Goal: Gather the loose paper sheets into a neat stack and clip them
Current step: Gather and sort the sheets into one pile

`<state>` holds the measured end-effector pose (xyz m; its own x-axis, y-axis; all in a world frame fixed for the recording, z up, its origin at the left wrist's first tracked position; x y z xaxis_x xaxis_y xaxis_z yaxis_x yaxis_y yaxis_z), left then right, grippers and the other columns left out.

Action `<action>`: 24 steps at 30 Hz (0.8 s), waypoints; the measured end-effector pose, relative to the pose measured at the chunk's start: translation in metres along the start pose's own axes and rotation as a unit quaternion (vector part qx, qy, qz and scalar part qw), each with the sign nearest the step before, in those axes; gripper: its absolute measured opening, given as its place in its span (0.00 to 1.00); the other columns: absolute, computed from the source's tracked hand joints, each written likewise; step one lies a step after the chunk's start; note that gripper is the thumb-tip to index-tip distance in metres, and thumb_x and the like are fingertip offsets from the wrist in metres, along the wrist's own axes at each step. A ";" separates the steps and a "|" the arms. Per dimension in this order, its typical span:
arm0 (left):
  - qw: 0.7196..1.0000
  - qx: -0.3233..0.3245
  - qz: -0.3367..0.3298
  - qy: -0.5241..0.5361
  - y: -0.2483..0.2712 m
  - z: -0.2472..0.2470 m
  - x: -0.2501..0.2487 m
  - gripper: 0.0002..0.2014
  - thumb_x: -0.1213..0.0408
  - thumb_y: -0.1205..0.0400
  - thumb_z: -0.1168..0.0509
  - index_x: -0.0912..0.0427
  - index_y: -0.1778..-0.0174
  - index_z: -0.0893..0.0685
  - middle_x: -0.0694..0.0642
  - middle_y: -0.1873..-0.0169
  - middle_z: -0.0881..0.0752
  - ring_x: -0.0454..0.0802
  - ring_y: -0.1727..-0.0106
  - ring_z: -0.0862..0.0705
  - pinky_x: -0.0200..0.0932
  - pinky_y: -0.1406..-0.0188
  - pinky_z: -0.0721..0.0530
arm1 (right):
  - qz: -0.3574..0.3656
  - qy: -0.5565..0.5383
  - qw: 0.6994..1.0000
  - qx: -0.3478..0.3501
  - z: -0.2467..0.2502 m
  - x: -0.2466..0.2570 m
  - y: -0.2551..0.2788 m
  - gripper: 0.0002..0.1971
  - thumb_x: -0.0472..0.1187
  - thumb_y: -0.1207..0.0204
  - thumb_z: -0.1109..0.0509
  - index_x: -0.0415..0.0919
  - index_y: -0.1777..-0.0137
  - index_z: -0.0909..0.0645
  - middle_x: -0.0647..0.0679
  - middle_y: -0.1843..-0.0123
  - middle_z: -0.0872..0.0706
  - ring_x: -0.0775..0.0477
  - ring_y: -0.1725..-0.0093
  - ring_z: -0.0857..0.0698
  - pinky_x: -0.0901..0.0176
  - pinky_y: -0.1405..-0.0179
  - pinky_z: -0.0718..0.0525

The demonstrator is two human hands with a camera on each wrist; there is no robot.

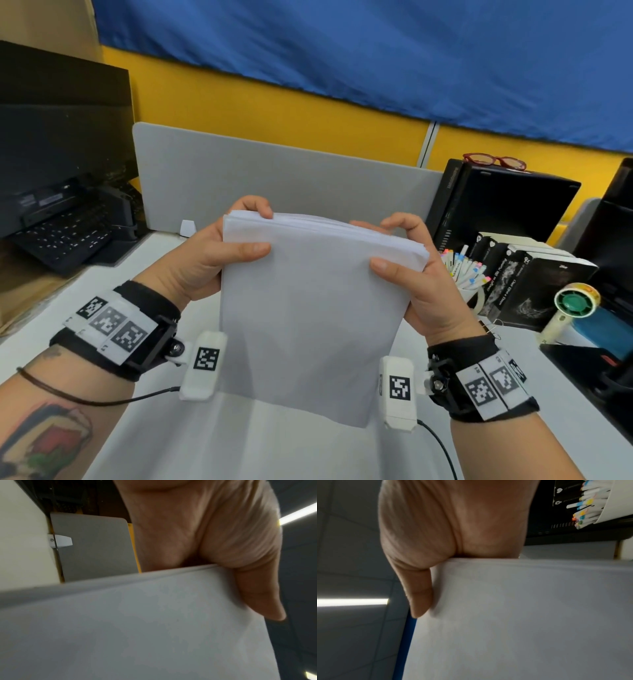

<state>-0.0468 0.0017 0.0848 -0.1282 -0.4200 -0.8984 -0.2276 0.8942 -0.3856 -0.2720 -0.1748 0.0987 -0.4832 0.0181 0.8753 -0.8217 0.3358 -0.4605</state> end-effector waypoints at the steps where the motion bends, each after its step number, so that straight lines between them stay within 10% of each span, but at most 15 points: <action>1: 1.000 -0.008 0.000 0.002 0.000 -0.001 0.000 0.17 0.69 0.28 0.23 0.44 0.50 0.18 0.57 0.50 0.12 0.56 0.54 0.10 0.49 0.58 0.07 | 0.002 0.001 1.000 -0.006 0.001 -0.001 -0.001 0.16 0.26 0.25 0.30 0.46 0.46 0.25 0.32 0.27 0.19 0.29 0.32 0.16 0.43 0.43 0.11; 8: 0.995 -0.093 -0.009 -0.034 0.002 -0.001 0.009 0.29 0.63 0.30 0.19 0.41 0.34 0.17 0.54 0.45 0.09 0.54 0.47 0.09 0.51 0.49 0.07 | -0.001 0.034 0.996 -0.084 0.005 -0.012 -0.002 0.28 0.31 0.27 0.24 0.50 0.29 0.24 0.39 0.40 0.12 0.37 0.44 0.11 0.42 0.46 0.10; 14: 0.972 -0.197 0.076 -0.101 0.029 -0.010 0.067 0.36 0.54 0.42 0.13 0.59 0.38 0.10 0.58 0.42 0.07 0.60 0.39 0.09 0.58 0.38 0.11 | -0.075 0.090 0.976 -0.183 0.002 -0.063 0.019 0.29 0.31 0.42 0.12 0.36 0.38 0.14 0.40 0.42 0.08 0.38 0.42 0.09 0.36 0.41 0.12; 19: 0.948 -0.284 0.019 -0.141 0.021 -0.025 0.069 0.13 0.64 0.23 0.22 0.55 0.42 0.10 0.49 0.50 0.05 0.49 0.47 0.06 0.43 0.50 0.08 | -0.059 0.123 0.953 -0.271 0.002 -0.066 0.011 0.27 0.33 0.41 0.11 0.36 0.40 0.13 0.45 0.46 0.06 0.44 0.48 0.07 0.50 0.52 0.09; 24: 0.949 -0.253 0.038 -0.184 0.020 -0.022 0.069 0.21 0.61 0.23 0.20 0.52 0.34 0.13 0.48 0.44 0.06 0.49 0.42 0.08 0.52 0.41 0.11 | -0.072 0.117 0.951 -0.277 0.002 -0.070 0.012 0.24 0.30 0.36 0.14 0.40 0.40 0.15 0.46 0.45 0.07 0.43 0.46 0.08 0.51 0.52 0.09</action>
<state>-0.0812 -0.0125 0.0200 0.1616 -0.1911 -0.9682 -0.6769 0.6925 -0.2497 -0.2483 -0.1743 0.0315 -0.2444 0.1224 0.9619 -0.5565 0.7947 -0.2425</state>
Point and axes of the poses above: each hand's wrist, its own y-axis away from the middle knuckle, its own z-axis out of the back of the hand, x = y × z, the point moved 1 cm from there along -y, towards the middle knuckle
